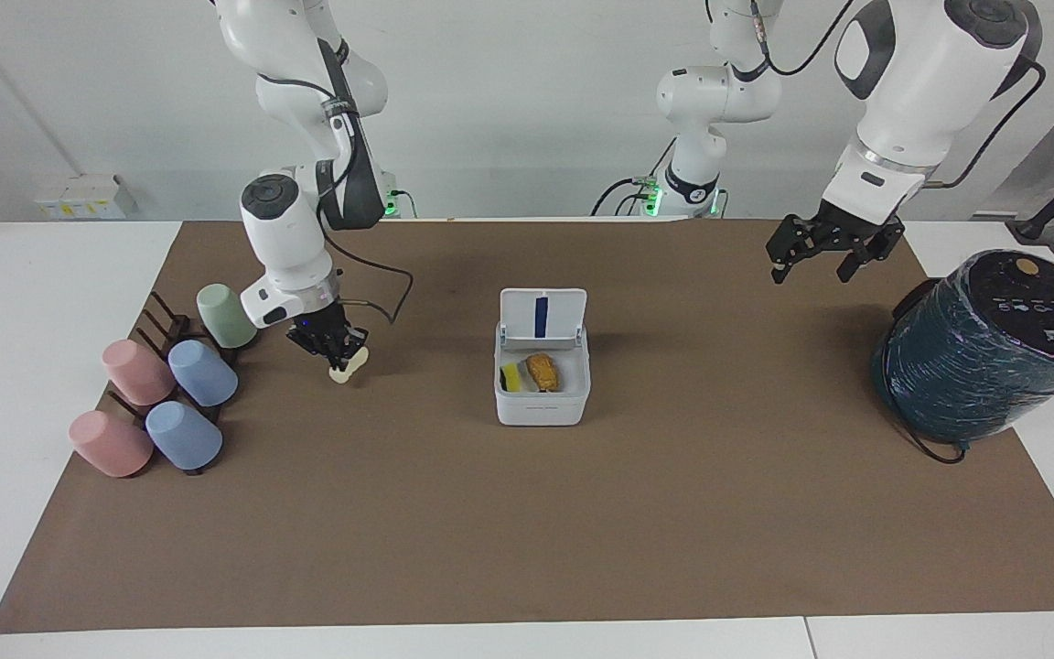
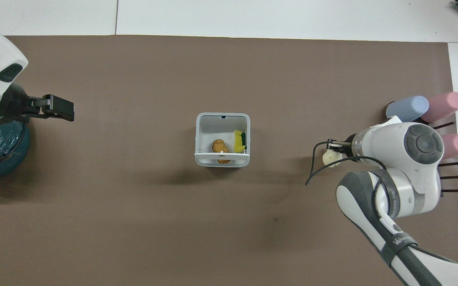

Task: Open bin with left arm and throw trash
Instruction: 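Carry the cream lump over the bin and open the right gripper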

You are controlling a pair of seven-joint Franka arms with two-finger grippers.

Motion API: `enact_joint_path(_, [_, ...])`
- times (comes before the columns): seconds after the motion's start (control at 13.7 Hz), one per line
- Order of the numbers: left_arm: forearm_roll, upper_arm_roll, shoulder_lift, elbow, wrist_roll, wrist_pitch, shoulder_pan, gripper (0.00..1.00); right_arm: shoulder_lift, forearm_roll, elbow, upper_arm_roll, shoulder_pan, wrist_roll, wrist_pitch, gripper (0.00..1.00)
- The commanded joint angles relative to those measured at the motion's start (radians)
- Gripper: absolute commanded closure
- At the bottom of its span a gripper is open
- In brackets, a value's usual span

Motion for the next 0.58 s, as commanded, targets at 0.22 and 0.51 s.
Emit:
enact_joint_path(0.22, [0.022, 0.0, -0.027, -0.033, 0.011, 0.022, 0.001, 0.0, 0.131, 0.073, 0.331, 0.023, 0.043, 0.094, -0.096, 1.0])
enact_joint_path(0.51, [0.022, 0.002, -0.026, -0.031, 0.011, 0.024, 0.001, 0.0, 0.203, 0.123, 0.517, 0.024, 0.133, 0.187, -0.207, 1.0])
